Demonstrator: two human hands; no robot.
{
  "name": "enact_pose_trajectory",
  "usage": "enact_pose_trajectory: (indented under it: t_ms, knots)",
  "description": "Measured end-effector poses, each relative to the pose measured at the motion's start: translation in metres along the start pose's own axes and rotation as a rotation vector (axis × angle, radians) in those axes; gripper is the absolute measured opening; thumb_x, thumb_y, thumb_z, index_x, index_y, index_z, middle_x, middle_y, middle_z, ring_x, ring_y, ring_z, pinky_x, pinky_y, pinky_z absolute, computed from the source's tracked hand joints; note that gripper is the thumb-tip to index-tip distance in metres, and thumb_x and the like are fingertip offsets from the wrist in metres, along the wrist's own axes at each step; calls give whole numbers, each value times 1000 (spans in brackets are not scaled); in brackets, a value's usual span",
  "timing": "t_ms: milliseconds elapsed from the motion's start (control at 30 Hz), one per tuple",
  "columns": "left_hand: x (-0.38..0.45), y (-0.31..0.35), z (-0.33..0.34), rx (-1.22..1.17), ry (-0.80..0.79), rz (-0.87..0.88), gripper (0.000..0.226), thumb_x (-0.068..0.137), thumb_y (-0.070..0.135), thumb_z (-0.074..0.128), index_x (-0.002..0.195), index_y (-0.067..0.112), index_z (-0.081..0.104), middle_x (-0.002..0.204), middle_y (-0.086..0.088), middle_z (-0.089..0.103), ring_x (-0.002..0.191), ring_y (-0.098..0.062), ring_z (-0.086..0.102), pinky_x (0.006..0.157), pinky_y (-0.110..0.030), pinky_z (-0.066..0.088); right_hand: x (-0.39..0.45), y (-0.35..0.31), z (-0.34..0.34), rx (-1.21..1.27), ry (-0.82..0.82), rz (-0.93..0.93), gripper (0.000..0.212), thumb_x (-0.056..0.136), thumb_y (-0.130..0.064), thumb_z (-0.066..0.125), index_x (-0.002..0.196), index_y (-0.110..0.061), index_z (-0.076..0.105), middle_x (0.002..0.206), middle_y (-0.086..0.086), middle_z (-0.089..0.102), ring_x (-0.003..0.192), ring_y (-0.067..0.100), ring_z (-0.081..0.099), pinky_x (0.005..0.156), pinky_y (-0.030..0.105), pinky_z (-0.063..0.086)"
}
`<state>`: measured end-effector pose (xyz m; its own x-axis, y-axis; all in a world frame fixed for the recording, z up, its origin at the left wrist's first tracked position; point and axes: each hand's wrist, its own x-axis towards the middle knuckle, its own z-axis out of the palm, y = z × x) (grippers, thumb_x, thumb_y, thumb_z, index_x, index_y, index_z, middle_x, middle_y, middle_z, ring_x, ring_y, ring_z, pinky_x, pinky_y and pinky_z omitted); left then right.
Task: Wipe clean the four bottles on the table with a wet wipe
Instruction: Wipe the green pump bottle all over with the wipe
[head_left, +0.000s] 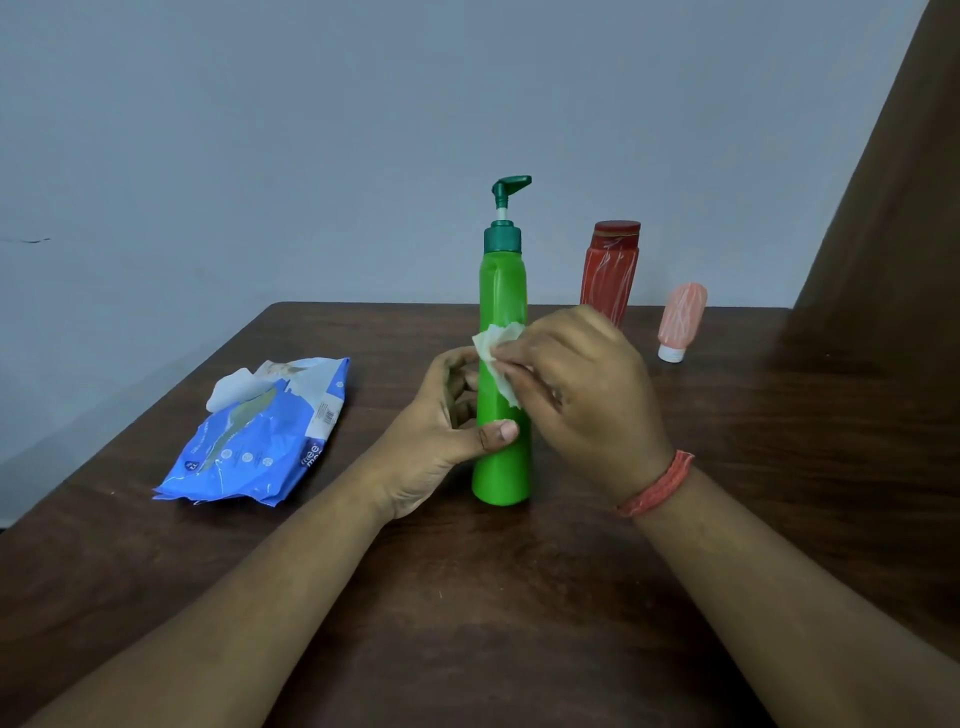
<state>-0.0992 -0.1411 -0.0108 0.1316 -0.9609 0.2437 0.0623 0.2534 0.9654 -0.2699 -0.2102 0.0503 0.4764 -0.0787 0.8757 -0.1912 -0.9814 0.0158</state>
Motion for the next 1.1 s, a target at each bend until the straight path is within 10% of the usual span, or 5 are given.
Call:
enact_pose_trajectory:
  t_ms: [367,867,1100]
  knots:
    - [3,-3,9,132,129,83,103,55,36,98,138,43,37,135,-6,51,118,-17,62,97,-39,56,12,-4,-15,-246,-412,-161,21,75,-19,82,95,-16,75,87,3,56,80,25,54,65,38,48]
    - [5,-2,6,200,209,94,101,48,52,99,129,57,39,126,-2,57,118,-17,61,92,-31,55,3,5,-12,-221,-305,-119,21,83,-14,74,104,-16,75,85,5,55,78,25,54,64,36,45]
    - [5,-6,1,268,206,96,97,52,57,97,128,62,38,123,6,61,119,-11,62,101,-43,53,-11,4,6,57,29,241,21,94,-4,62,112,-10,71,102,5,61,93,18,60,77,35,53]
